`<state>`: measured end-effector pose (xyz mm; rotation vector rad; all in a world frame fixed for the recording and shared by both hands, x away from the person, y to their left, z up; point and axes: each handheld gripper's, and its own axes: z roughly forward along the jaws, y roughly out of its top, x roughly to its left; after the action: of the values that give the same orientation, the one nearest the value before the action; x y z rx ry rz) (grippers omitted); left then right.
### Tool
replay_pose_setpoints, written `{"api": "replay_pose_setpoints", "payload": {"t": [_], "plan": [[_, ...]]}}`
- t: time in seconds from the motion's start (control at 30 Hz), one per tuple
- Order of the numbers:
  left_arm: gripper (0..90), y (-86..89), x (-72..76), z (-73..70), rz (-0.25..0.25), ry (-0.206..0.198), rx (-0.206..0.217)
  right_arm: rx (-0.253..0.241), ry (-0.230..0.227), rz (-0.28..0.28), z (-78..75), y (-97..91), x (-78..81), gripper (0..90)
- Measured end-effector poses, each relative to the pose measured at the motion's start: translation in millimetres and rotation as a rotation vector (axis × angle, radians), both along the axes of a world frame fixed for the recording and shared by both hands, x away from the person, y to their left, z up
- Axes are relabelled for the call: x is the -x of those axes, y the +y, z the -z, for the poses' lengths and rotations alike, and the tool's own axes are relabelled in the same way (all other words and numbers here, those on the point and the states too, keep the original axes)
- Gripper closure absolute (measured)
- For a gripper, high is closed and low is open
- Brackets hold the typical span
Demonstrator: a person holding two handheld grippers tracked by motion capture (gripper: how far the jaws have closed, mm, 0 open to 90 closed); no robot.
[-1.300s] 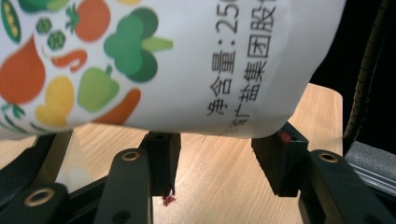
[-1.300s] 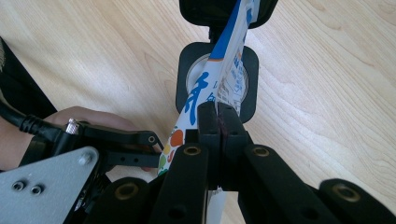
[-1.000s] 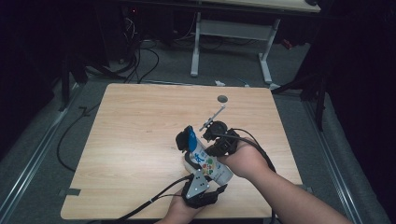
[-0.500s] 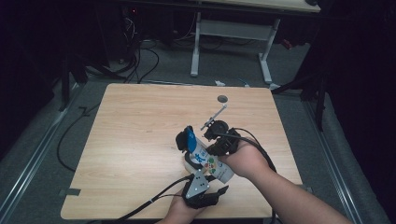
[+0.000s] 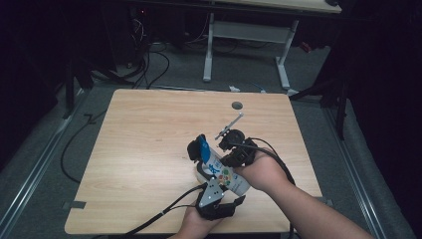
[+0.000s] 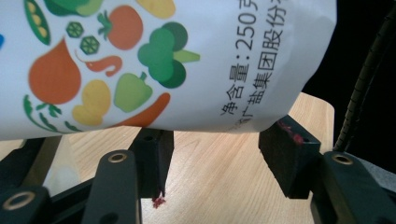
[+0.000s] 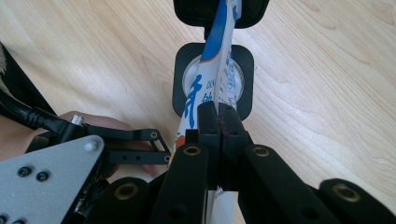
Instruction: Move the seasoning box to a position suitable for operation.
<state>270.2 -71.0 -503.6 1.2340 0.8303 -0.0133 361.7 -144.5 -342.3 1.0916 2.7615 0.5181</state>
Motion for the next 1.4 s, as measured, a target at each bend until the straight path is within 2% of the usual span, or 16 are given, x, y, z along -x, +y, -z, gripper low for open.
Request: {"api": "replay_pose_setpoints", "payload": {"t": [0.7, 1.1, 1.4], "plan": [[49.3, -0.1, 2.4, 10.7, -0.003, 0.000, -0.036, -0.037, 0.009, 0.016, 0.2, -12.2, 8.6, 90.0], [49.7, -3.5, 3.9, 13.7, 0.016, 0.002, -0.042, -0.059, -0.023, 0.034, -2.2, -26.6, 8.6, 90.0], [47.8, 2.7, 6.2, 12.6, 0.037, -0.010, -0.053, -0.078, -0.043, 0.060, -3.8, -41.4, 10.3, 90.0]]}}
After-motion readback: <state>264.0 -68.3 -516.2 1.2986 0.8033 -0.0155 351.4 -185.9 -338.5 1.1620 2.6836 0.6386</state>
